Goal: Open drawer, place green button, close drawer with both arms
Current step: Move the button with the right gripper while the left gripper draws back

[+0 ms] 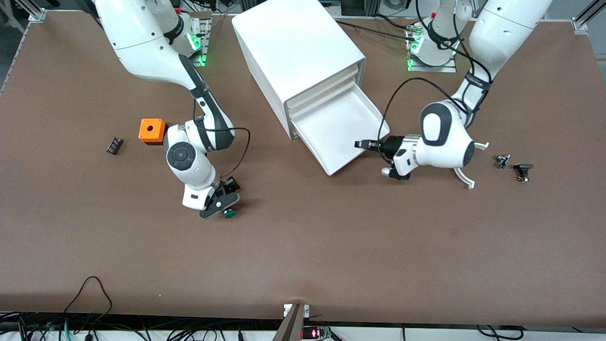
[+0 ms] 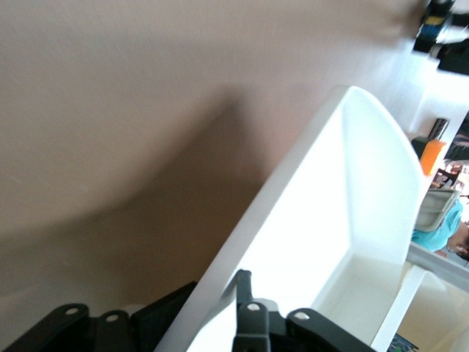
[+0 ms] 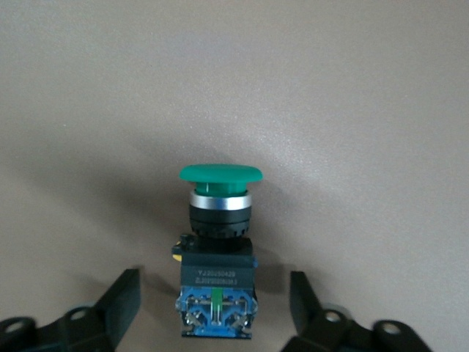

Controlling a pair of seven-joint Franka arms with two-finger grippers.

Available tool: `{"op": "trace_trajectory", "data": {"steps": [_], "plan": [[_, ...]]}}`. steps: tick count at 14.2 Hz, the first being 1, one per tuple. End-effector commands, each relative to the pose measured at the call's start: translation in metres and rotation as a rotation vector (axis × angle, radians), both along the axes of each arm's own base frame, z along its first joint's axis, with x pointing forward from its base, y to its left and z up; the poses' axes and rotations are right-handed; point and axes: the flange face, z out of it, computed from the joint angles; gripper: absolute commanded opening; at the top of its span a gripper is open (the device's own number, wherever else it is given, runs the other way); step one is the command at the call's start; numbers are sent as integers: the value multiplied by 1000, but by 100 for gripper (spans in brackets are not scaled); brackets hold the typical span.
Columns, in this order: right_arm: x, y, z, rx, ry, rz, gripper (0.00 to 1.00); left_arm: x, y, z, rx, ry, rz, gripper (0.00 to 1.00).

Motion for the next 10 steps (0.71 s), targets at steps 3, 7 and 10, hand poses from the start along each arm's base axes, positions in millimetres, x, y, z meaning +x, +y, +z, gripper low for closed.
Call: {"op": "trace_trajectory", "data": {"steps": [3, 7, 10], "plan": [[9, 4, 5, 17, -19, 14, 41, 23, 26, 41, 93, -132, 61, 100], [13, 8, 22, 26, -43, 22, 25, 43, 69, 74, 140, -220, 99, 100], [30, 18, 73, 48, -84, 25, 20, 47, 76, 102, 145, -282, 105, 100]]}}
